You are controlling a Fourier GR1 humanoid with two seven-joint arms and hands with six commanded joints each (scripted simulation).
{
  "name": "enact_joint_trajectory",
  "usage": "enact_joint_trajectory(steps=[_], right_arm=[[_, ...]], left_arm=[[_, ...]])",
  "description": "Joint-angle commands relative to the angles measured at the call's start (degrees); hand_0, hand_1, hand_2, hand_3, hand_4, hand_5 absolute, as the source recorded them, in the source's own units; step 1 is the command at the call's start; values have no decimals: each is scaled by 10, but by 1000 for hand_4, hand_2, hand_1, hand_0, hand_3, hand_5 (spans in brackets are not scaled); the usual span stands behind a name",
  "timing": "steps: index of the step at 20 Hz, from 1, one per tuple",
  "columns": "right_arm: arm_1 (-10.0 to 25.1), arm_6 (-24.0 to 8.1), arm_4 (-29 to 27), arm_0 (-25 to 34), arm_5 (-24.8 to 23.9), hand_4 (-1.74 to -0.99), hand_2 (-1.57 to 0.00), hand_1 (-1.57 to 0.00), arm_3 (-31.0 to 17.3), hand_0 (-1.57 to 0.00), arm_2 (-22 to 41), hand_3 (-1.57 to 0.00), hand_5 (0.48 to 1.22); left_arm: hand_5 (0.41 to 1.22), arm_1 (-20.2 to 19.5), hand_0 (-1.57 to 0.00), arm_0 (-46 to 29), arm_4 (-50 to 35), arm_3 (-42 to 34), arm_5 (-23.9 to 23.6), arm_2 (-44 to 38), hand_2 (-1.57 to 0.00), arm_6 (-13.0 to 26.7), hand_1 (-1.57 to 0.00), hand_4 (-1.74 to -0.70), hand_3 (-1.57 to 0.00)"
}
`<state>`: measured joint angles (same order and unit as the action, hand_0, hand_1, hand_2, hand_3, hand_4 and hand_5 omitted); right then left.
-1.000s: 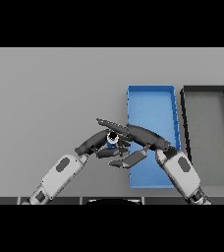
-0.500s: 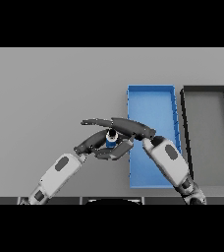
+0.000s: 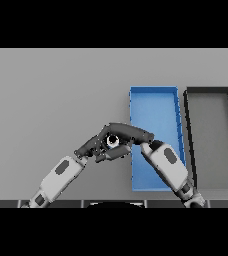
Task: Pick up the blue pipe and place it into the blue bin.
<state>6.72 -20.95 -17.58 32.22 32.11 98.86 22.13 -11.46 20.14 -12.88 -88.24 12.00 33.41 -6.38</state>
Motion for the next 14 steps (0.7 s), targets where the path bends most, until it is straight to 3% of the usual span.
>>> enact_joint_trajectory(steps=[1,3,6,7,8,11,13,14], right_arm=[[-3,-4,15,2,2,-1456,-1427,-1427,0,-1424,2,-1376,1010],[-11,27,48,-5,13,-1465,-1479,-1479,1,-1477,3,-1446,1086],[-24,8,33,-18,27,-1473,-1524,-1524,13,-1523,-7,-1507,1152],[-29,7,24,-18,33,-1474,-1533,-1533,12,-1533,-13,-1520,1166],[-35,14,28,-24,36,-1477,-1541,-1541,15,-1540,-11,-1530,1177],[-48,9,48,-31,47,-1481,-1556,-1556,22,-1555,-14,-1550,1198],[-57,-9,46,-30,49,-1482,-1561,-1561,28,-1561,-21,-1558,1206],[-62,-23,45,-28,49,-1483,-1563,-1563,31,-1563,-25,-1560,1209]], left_arm=[[1214,-1,-1429,2,6,8,-4,2,-1419,-6,-1423,-1719,-588],[1216,-8,-1480,9,14,10,-7,9,-1474,-10,-1454,-1727,-550],[1219,-19,-1499,14,16,8,-10,20,-1521,-13,-1356,-1734,-505],[1219,-21,-1426,20,15,8,-8,21,-1350,-9,-1220,-1637,-531],[1219,-26,-1407,20,17,4,-3,25,-1242,-3,-1190,-1544,-518],[1220,-36,-783,20,30,8,19,28,-655,-3,-642,-1251,-266],[1184,-42,-501,26,40,6,39,24,-419,5,-410,-1110,-170],[1118,-40,-401,26,45,8,42,24,-335,2,-328,-1051,-136]])
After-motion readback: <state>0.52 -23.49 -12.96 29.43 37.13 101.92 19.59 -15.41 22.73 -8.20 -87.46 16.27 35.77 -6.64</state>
